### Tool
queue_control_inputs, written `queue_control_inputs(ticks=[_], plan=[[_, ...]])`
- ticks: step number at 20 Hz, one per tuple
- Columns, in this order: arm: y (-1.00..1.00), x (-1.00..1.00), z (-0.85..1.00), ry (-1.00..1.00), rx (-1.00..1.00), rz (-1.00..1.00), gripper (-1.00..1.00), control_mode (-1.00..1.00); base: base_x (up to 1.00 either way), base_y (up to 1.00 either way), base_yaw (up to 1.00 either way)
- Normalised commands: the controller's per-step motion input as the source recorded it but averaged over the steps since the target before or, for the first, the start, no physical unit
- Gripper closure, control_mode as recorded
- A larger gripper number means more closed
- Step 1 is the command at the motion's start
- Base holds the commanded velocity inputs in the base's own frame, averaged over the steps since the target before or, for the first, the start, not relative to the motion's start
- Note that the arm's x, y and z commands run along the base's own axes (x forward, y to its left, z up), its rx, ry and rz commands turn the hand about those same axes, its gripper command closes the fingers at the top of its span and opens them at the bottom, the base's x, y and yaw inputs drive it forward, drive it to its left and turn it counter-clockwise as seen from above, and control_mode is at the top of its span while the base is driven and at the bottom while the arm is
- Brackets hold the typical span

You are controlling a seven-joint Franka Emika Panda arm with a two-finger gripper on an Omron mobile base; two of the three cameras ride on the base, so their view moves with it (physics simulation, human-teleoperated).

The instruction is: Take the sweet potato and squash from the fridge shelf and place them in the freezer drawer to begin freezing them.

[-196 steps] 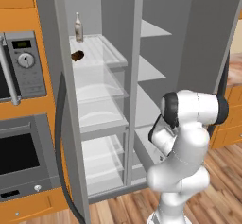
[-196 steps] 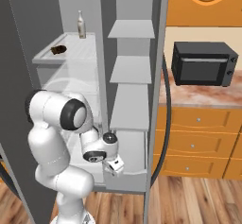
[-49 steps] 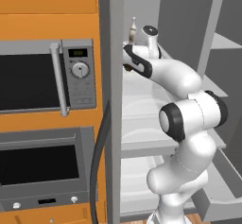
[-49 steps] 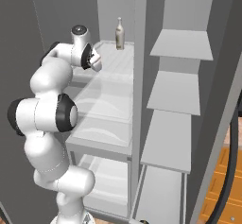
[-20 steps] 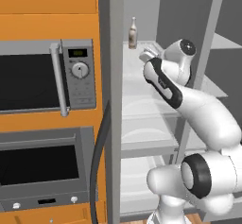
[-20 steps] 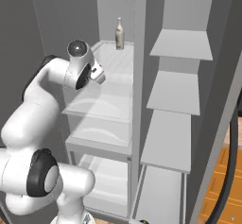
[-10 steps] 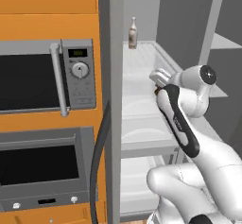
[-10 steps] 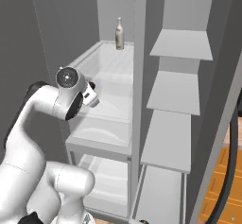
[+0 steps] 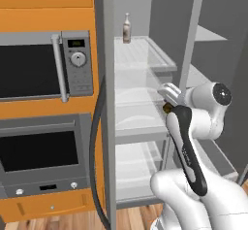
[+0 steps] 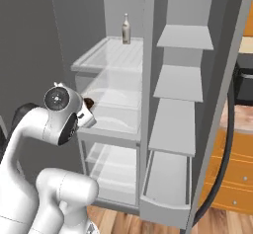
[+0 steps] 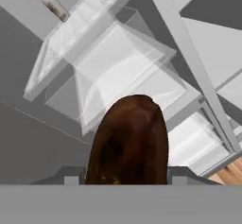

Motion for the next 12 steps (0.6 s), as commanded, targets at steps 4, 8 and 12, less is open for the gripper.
queue_control_inputs(ticks=[4,8,12], plan=[[0.00,0.00,0.00,0.00,0.00,0.00,1.00,1.00,-0.81,-0.13,-0.22],[0.00,0.00,0.00,0.00,0.00,0.00,1.00,1.00,-0.07,-0.53,-0.26],[0.00,0.00,0.00,0.00,0.00,0.00,1.00,1.00,0.01,-0.37,-0.23]])
